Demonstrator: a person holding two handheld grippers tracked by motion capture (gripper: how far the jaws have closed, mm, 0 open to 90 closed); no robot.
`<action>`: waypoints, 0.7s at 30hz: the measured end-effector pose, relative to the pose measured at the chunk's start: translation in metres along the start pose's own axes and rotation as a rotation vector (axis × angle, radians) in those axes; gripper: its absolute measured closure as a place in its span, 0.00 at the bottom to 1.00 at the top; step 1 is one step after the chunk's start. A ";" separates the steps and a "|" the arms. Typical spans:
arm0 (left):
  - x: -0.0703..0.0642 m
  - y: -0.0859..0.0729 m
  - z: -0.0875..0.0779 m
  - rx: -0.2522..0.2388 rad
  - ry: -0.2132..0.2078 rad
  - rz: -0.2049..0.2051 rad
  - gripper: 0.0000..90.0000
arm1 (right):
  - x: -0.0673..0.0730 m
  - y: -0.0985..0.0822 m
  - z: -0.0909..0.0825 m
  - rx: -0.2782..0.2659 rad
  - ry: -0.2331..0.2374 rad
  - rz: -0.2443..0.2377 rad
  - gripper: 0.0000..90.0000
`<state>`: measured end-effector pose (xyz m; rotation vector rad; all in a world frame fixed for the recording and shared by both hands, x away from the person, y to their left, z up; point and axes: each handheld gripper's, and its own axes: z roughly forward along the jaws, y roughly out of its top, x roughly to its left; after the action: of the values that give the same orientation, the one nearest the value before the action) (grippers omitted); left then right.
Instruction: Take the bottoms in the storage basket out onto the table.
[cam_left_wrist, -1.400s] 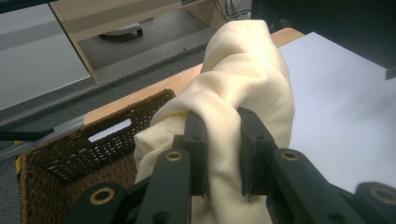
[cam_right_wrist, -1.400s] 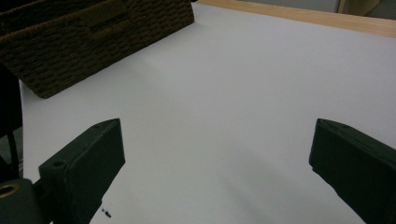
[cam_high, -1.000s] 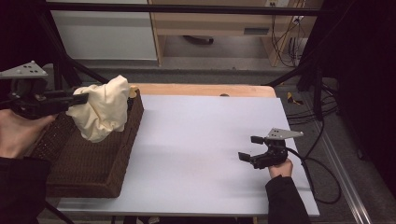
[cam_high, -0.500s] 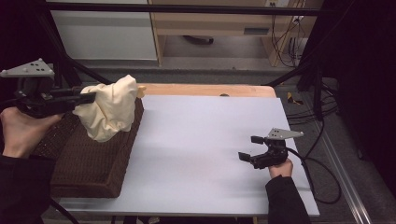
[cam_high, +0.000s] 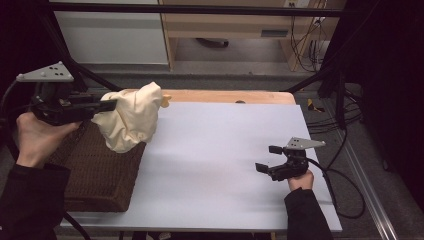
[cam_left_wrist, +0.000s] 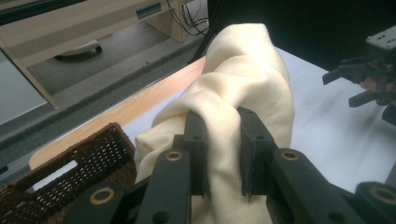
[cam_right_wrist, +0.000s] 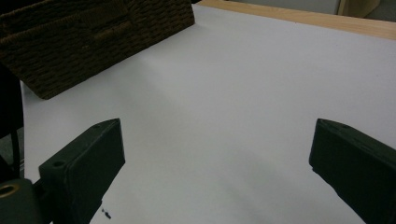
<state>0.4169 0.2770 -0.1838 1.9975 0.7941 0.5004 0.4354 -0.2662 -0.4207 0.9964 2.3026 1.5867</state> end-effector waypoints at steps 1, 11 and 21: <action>-0.002 0.001 0.002 0.000 -0.008 0.002 0.84 | 0.000 0.000 0.000 0.001 0.001 -0.001 0.04; -0.012 0.008 0.014 -0.001 -0.040 0.017 0.84 | 0.000 0.000 0.000 0.001 -0.001 0.000 0.04; -0.022 0.013 0.025 0.009 -0.076 0.037 0.84 | 0.000 0.000 0.000 0.004 -0.001 -0.001 0.04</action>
<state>0.4214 0.2414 -0.1863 2.0301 0.7146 0.4405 0.4355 -0.2664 -0.4208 0.9963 2.3060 1.5819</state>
